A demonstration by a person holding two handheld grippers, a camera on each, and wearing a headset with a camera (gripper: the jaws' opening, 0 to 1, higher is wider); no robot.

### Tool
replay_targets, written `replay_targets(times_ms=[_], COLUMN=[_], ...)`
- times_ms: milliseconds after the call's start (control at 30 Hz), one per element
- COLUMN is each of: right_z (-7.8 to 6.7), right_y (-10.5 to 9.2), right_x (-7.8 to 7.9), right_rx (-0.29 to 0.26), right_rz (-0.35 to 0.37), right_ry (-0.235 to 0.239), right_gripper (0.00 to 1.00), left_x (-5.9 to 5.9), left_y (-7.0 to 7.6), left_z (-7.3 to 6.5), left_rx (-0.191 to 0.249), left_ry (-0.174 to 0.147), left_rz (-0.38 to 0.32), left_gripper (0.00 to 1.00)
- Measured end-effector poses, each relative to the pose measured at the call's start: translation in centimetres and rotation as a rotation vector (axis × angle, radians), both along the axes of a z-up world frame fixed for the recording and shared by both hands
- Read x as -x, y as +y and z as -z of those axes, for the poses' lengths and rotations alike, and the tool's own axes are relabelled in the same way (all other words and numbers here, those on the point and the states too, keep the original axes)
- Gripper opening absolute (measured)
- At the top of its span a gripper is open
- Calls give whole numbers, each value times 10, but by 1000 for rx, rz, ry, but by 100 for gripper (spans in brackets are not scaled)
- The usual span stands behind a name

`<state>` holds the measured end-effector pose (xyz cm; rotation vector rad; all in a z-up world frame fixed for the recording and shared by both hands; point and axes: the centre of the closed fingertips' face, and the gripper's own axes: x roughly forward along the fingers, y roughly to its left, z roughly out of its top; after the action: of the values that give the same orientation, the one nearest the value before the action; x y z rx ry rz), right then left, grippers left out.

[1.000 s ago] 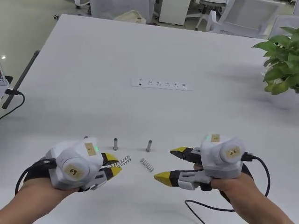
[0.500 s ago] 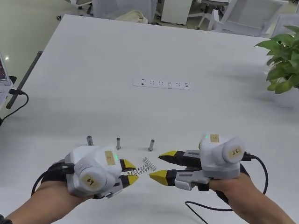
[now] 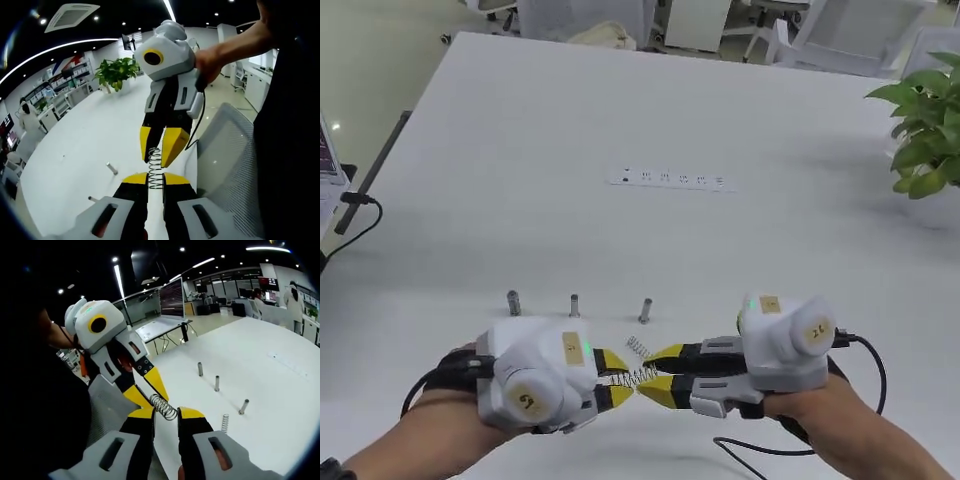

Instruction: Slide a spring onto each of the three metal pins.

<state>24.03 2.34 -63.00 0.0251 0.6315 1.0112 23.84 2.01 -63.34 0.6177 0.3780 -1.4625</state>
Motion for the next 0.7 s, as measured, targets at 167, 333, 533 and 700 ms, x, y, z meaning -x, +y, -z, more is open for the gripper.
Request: replay_targets(times_ms=[167,333,533,700], right_z=[2,1,-2,-4], right_y=[2,3,5,7], right_x=[6,6,3,2], right_rx=[-9,-15,-7,-5], right_rz=[-14,-10,-13,-15], right_ry=[27,30,17,11], right_gripper=[11,10,9,8], left_x=[3,4,1,-3], left_y=[2,2,2,4], left_z=[5,4,4,10], left_rx=[-13,-10,-10,-23], left_ry=[-2,-3,-12,-15], left_rz=[21,23,17,1], left_gripper=[3,3,3,3])
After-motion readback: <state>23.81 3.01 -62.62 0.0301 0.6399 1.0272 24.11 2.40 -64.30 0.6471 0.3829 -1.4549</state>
